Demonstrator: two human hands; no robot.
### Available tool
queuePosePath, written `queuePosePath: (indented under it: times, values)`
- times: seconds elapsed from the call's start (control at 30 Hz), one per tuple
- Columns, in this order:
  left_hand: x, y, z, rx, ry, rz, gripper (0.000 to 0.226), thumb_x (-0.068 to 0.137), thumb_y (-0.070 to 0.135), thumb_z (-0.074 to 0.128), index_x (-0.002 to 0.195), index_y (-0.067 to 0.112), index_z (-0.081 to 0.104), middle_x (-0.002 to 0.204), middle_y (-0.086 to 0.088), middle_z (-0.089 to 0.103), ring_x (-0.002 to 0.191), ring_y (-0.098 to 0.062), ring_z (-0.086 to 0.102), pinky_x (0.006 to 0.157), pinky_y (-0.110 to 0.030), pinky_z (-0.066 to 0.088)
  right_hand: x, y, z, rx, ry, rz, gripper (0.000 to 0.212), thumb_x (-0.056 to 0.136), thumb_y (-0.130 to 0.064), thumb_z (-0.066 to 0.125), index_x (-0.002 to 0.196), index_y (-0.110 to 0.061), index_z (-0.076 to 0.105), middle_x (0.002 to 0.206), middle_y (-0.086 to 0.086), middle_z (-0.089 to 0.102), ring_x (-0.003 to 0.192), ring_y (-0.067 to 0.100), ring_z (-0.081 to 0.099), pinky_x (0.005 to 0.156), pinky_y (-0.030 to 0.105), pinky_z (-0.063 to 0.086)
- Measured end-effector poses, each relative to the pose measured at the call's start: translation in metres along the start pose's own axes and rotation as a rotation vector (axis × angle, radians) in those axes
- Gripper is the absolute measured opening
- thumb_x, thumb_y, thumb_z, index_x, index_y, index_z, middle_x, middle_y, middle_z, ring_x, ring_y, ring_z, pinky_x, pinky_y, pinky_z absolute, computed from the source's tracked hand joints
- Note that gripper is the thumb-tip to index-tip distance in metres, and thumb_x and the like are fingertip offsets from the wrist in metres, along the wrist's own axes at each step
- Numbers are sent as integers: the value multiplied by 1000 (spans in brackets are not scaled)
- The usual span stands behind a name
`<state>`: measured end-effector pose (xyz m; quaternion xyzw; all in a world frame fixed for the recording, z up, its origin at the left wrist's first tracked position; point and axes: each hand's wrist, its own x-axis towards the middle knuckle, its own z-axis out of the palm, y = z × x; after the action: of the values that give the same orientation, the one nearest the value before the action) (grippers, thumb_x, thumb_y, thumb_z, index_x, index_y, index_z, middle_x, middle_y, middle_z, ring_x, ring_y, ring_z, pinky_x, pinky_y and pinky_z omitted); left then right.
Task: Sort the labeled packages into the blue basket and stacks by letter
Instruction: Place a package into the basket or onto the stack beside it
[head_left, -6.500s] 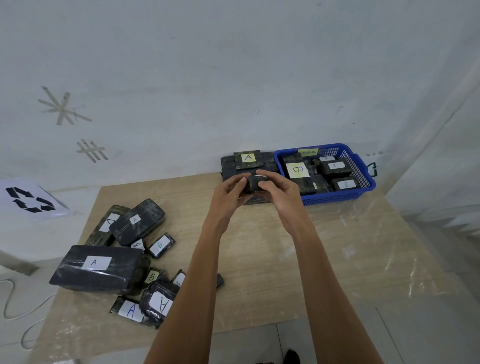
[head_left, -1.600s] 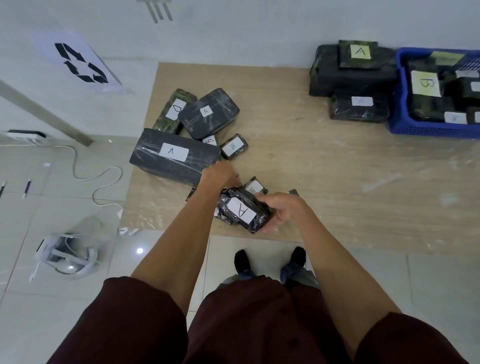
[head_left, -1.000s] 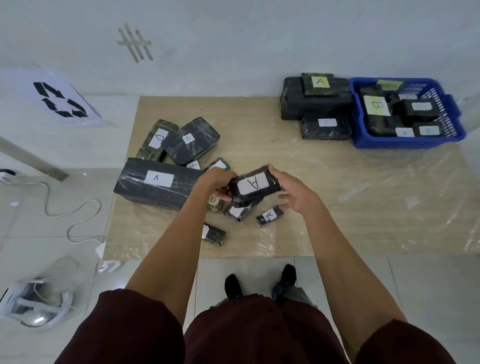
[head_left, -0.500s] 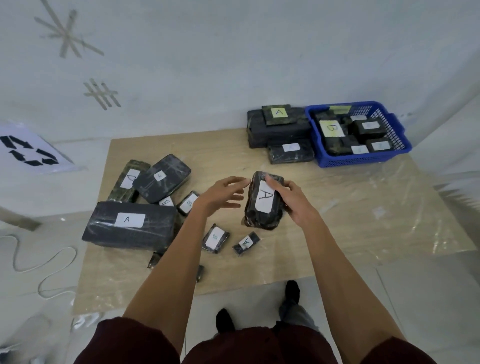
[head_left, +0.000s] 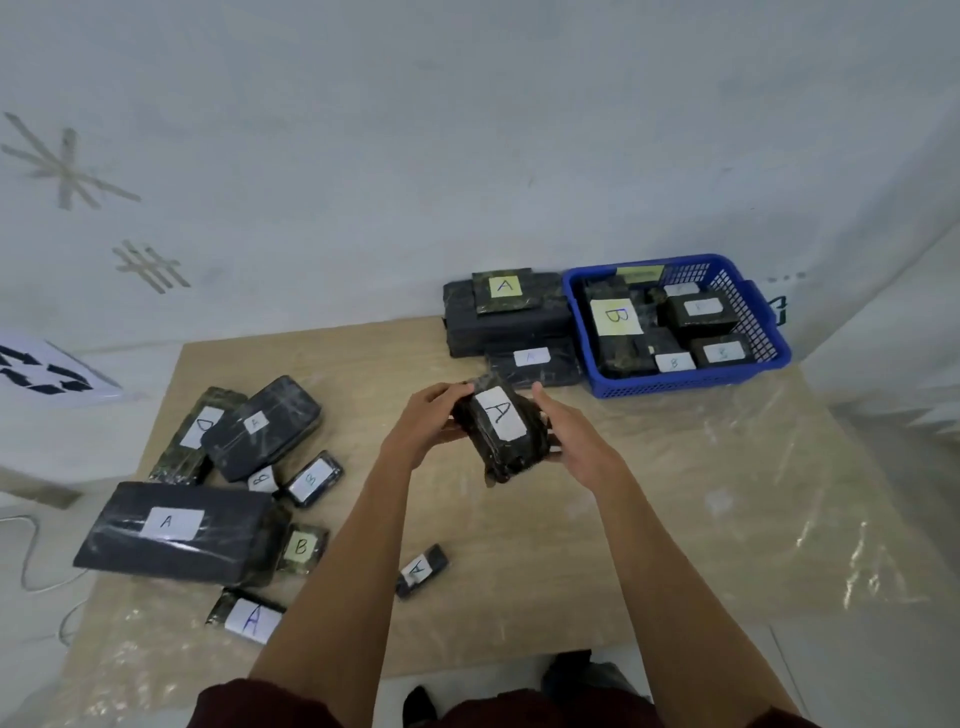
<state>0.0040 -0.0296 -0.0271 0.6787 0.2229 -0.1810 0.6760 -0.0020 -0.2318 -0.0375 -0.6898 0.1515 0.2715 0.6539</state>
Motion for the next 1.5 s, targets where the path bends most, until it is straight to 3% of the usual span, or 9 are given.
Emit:
queuePosePath:
  times: [0.13, 0.33, 0.53, 0.7, 0.93, 1.13, 1.23, 1.33, 1.5]
  values:
    - [8, 2, 27, -162, 128, -19, 20, 97, 22, 65, 109, 6, 64, 109, -16, 64, 89, -28, 69, 84, -39, 61, 7, -6, -32, 57, -96, 97, 51, 96, -63, 52, 130, -26, 58, 122, 6, 66, 110, 27, 65, 97, 50, 54]
    - [7, 4, 62, -357, 188, -25, 27, 100, 19, 58, 121, 3, 54, 116, -16, 59, 94, -24, 66, 83, -41, 61, 19, -17, -55, 196, -89, 173, 47, 87, -48, 75, 117, -20, 52, 119, 17, 64, 103, 38, 69, 87, 53, 59]
    - [2, 16, 68, -286, 62, 20, 30, 100, 17, 51, 130, 21, 55, 116, -9, 60, 106, -27, 63, 95, -44, 56, 27, -33, -55, 182, 65, -49, 39, 94, -38, 69, 128, -30, 51, 119, 8, 66, 95, 24, 66, 71, 38, 56]
    - [5, 28, 63, -246, 59, 145, 32, 97, 16, 61, 124, 19, 44, 110, -8, 62, 97, -21, 64, 84, -37, 57, 21, -47, -49, 219, 35, -217, 32, 98, -30, 63, 126, -40, 51, 119, 3, 64, 103, 24, 66, 89, 47, 58]
    - [7, 40, 49, -132, 14, 321, 42, 94, 22, 67, 130, 31, 48, 128, -7, 63, 110, -26, 67, 90, -43, 58, 14, -64, -20, 123, -15, -377, 49, 95, -20, 67, 135, -39, 47, 116, -1, 66, 85, 12, 72, 75, 45, 63]
    - [11, 51, 37, -99, 86, 387, 33, 94, 12, 68, 124, 18, 56, 116, -6, 71, 104, -20, 69, 79, -26, 56, 19, -75, -3, 108, 48, -425, 50, 94, -9, 67, 137, -22, 45, 113, -1, 66, 87, 3, 69, 62, 18, 54]
    - [13, 54, 31, -105, 96, 388, 33, 94, 11, 68, 124, 16, 56, 114, -7, 71, 99, -16, 70, 74, -22, 55, 21, -79, 4, 106, 35, -425, 53, 93, -12, 69, 138, -24, 44, 120, 2, 65, 93, 5, 68, 62, 16, 53]
    - [14, 58, 25, -95, 66, 389, 35, 94, 15, 69, 126, 18, 55, 116, -5, 71, 105, -18, 69, 81, -28, 56, 27, -80, 8, 108, 46, -442, 53, 91, -16, 73, 135, -28, 46, 124, 0, 64, 107, 16, 66, 69, 20, 55]
    - [14, 64, 24, -78, 67, 415, 37, 94, 13, 69, 127, 17, 54, 115, -1, 71, 104, -13, 69, 86, -25, 56, 34, -84, 11, 83, 79, -469, 53, 87, -23, 76, 130, -36, 48, 123, -3, 64, 112, 19, 65, 93, 48, 58]
